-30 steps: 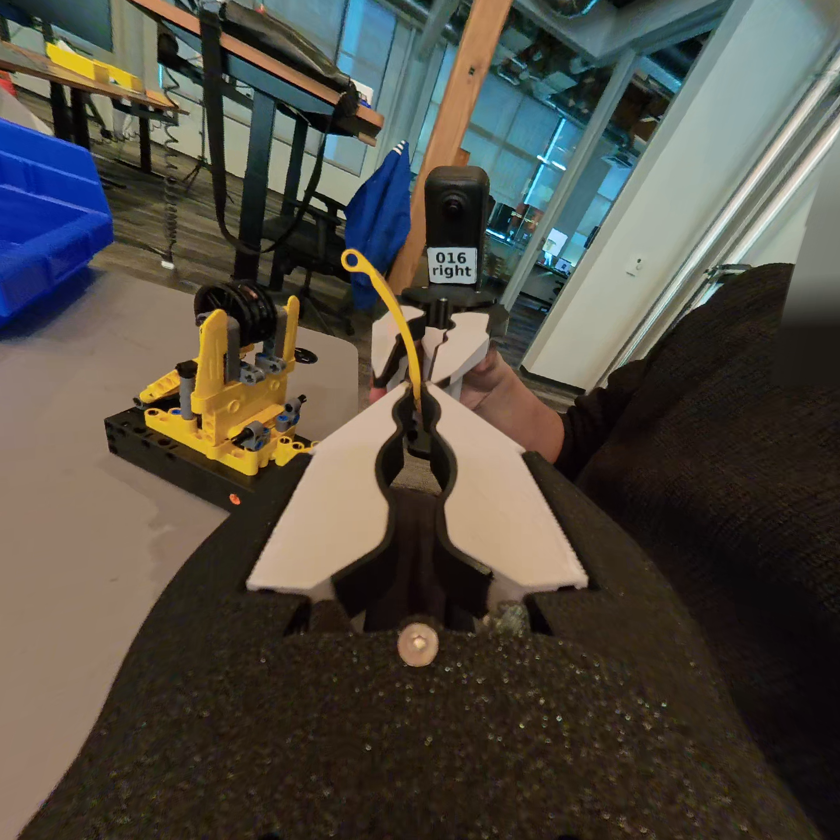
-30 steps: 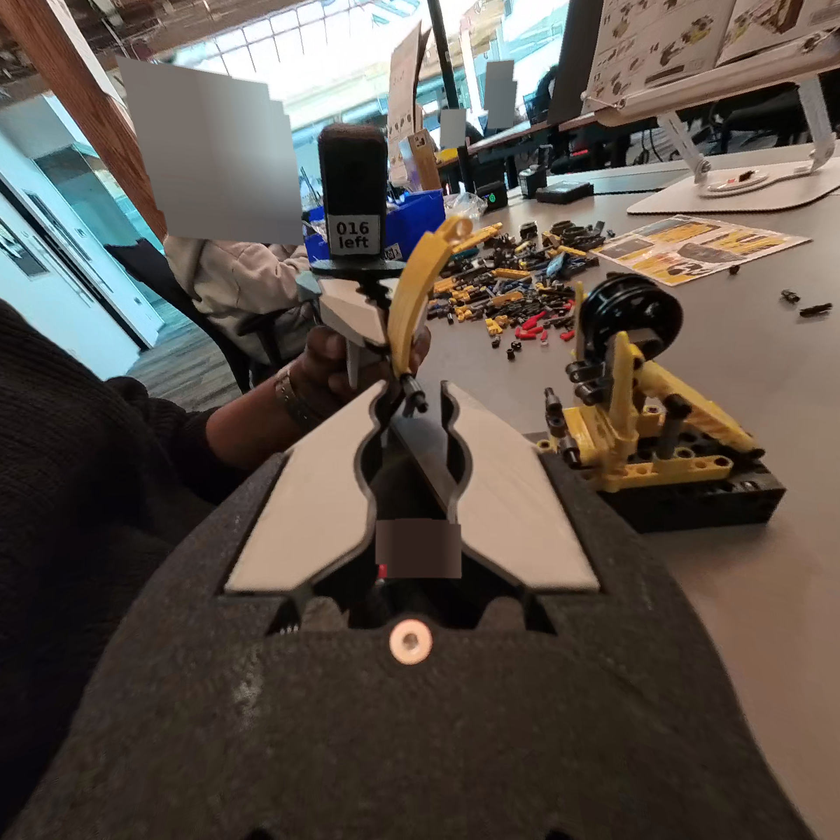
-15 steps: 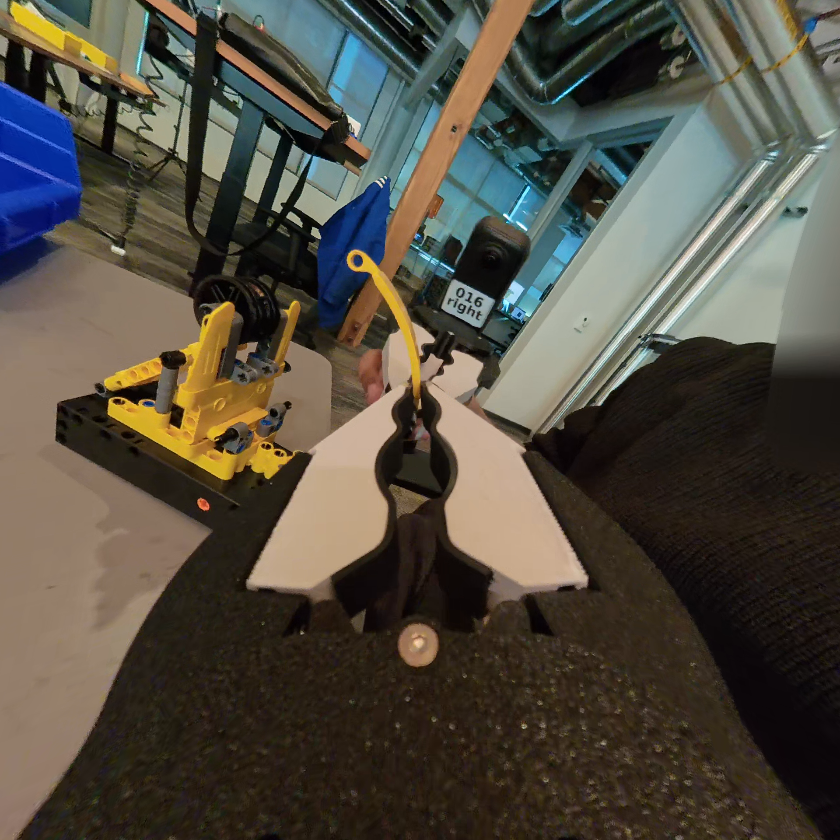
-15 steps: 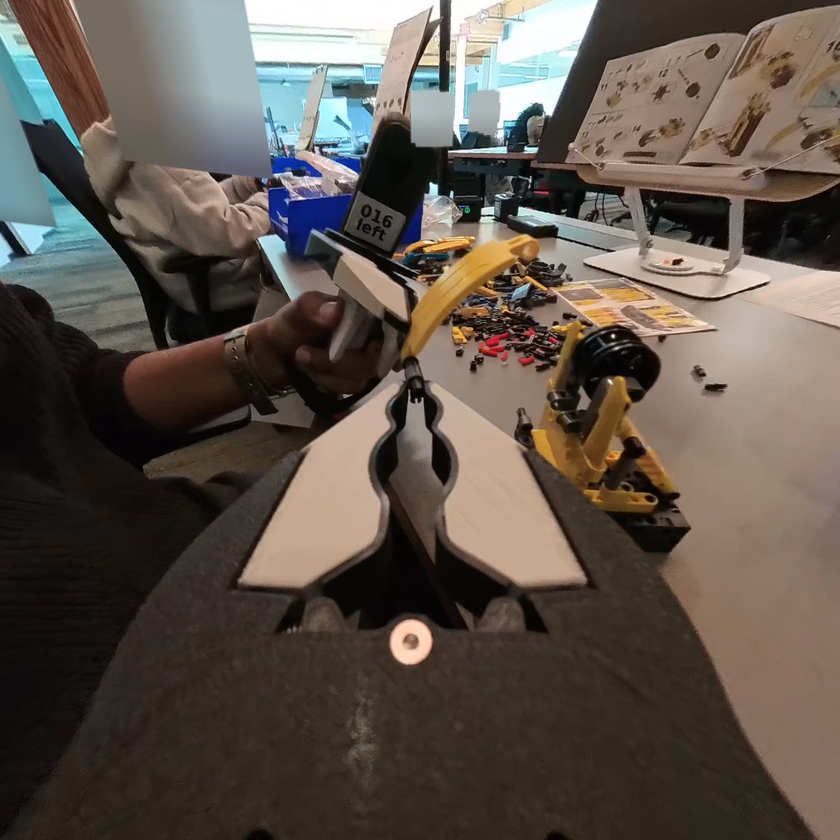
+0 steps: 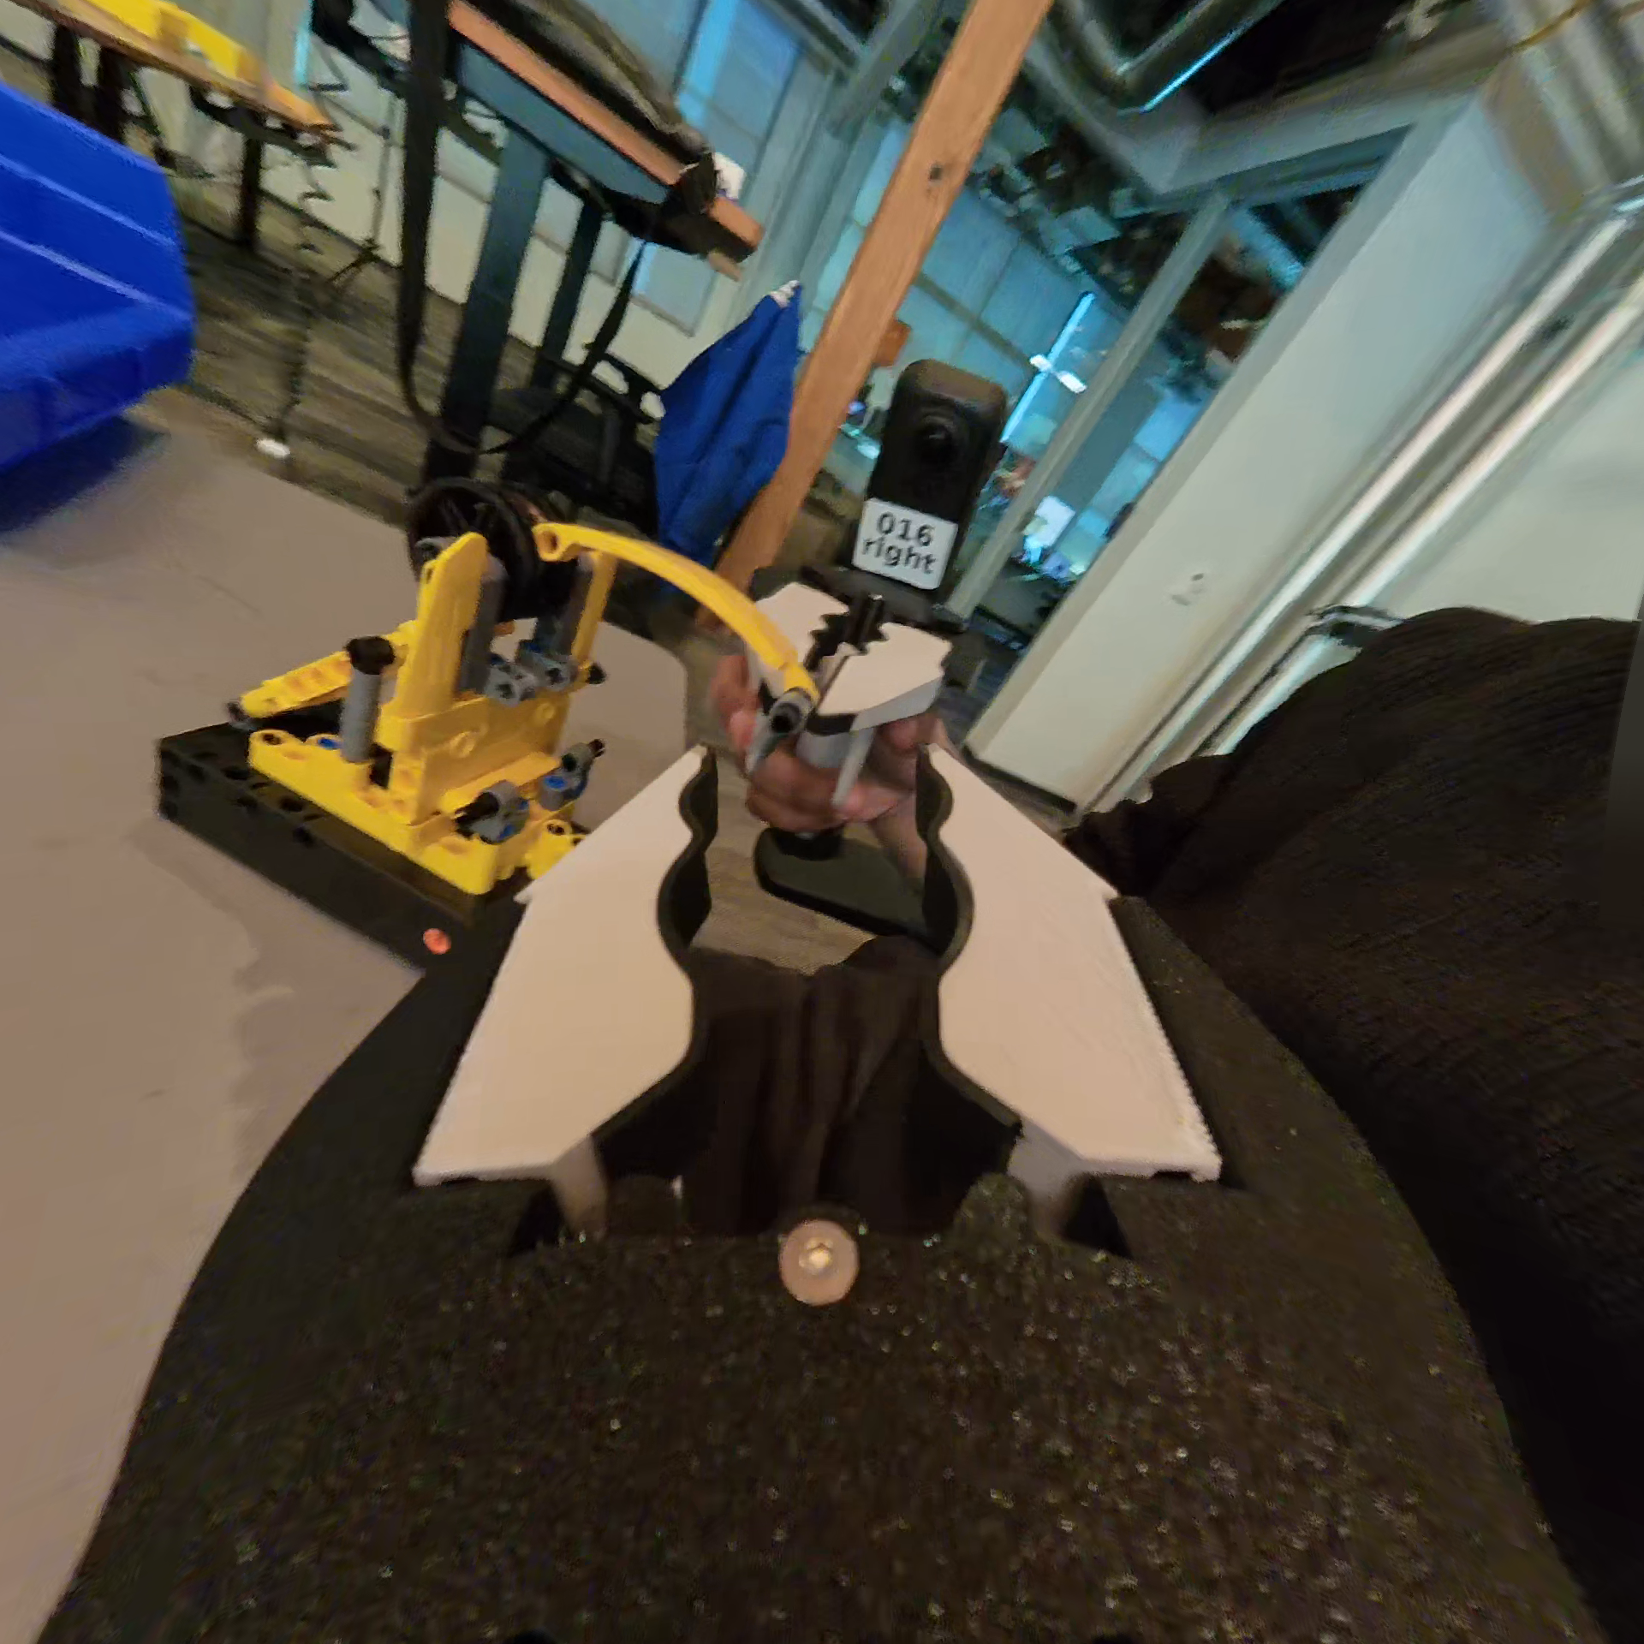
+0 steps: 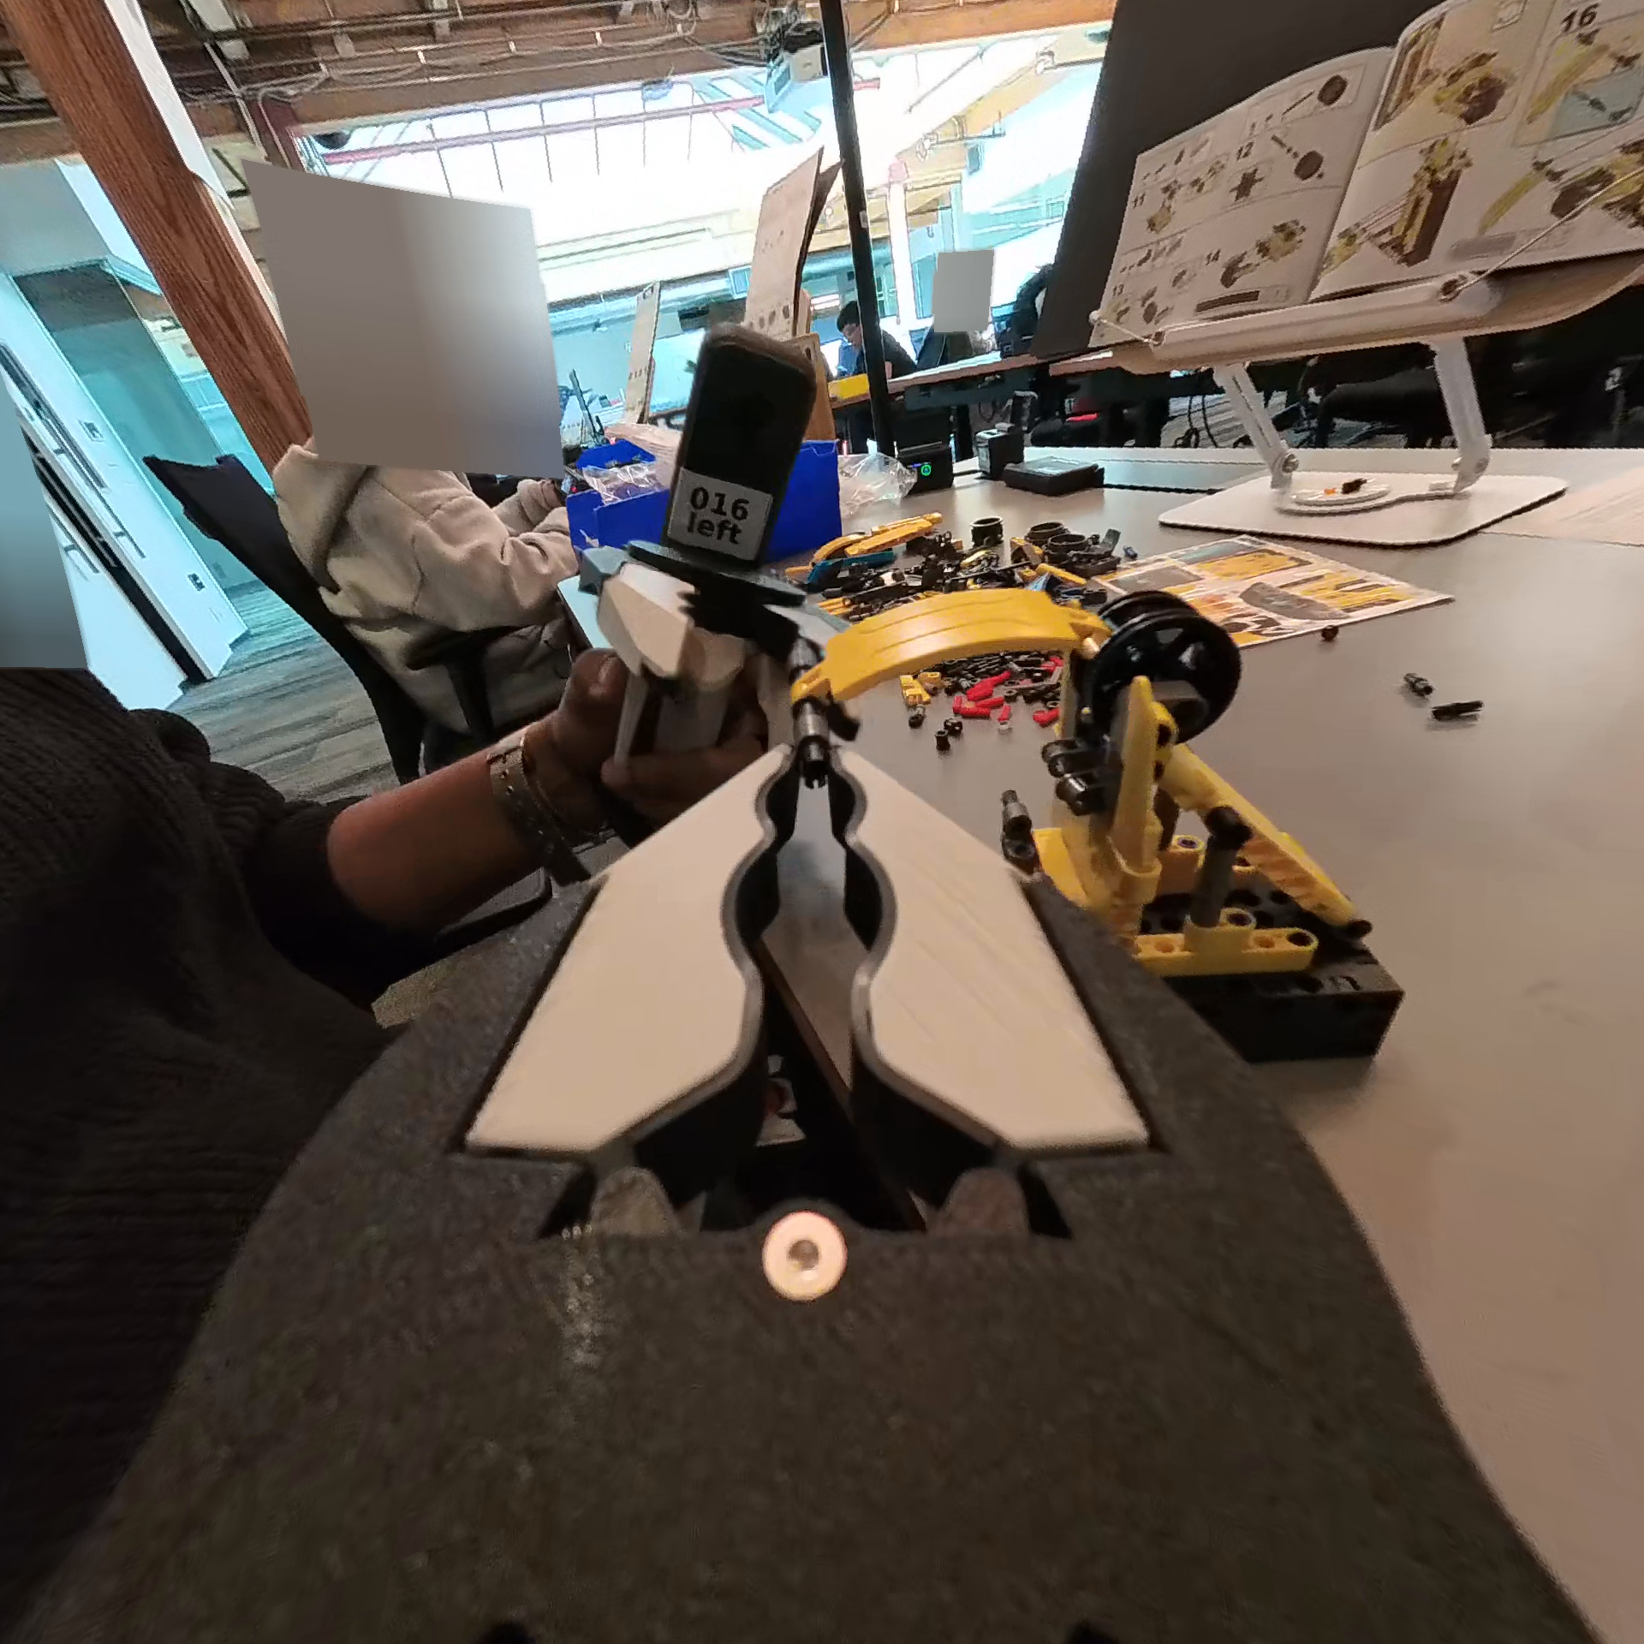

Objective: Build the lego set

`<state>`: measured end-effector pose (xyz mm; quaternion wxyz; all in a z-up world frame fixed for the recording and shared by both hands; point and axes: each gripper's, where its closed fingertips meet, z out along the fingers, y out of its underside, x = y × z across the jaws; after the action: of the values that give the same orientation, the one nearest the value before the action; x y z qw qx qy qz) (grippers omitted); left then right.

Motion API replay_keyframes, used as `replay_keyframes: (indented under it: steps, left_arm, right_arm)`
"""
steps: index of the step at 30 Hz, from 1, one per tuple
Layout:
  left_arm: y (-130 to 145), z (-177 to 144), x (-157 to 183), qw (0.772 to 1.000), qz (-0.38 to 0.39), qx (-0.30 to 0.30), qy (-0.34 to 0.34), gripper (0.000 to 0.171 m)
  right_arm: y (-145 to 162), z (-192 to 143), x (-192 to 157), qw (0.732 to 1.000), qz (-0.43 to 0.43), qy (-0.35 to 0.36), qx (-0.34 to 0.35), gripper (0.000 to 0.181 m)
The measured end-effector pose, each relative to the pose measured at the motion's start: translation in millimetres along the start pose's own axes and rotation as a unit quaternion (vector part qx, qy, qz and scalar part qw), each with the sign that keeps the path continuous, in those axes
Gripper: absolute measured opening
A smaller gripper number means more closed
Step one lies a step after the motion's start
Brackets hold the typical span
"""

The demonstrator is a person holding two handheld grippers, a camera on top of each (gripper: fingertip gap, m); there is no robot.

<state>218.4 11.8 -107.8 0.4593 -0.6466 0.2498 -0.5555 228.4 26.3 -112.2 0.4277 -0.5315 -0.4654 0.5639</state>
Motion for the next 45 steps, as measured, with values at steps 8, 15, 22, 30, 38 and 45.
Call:
replay_keyframes:
  steps: [8,15,22,30,38,45]
  left_arm:
    - [-7,-5,3,0.999,-0.017,0.033,0.024,0.017]
    - [-6,-4,4,0.999,-0.020,0.030,0.024,0.010]
    - [-4,-4,0,0.999,-0.042,0.026,0.019,0.009]
    - [-3,-3,-3,0.999,-0.042,0.026,0.011,0.007]
    - [0,-1,-3,0.999,-0.044,0.021,0.016,0.007]
    - [-8,1,25,0.997,0.002,0.040,0.066,0.006]
  right_arm:
    - [1,3,-9,1.000,0.006,-0.021,-0.002,0.006]
    - [-2,2,-11,1.000,0.003,-0.024,0.003,0.005]
    - [1,2,-8,0.999,-0.038,0.004,-0.013,0.006]
    - [5,-1,-7,0.999,-0.033,0.007,-0.034,0.027]
    - [4,-7,-12,0.993,0.099,-0.061,-0.030,0.020]
    - [-7,-13,-33,0.932,0.284,-0.224,0.013,0.051]
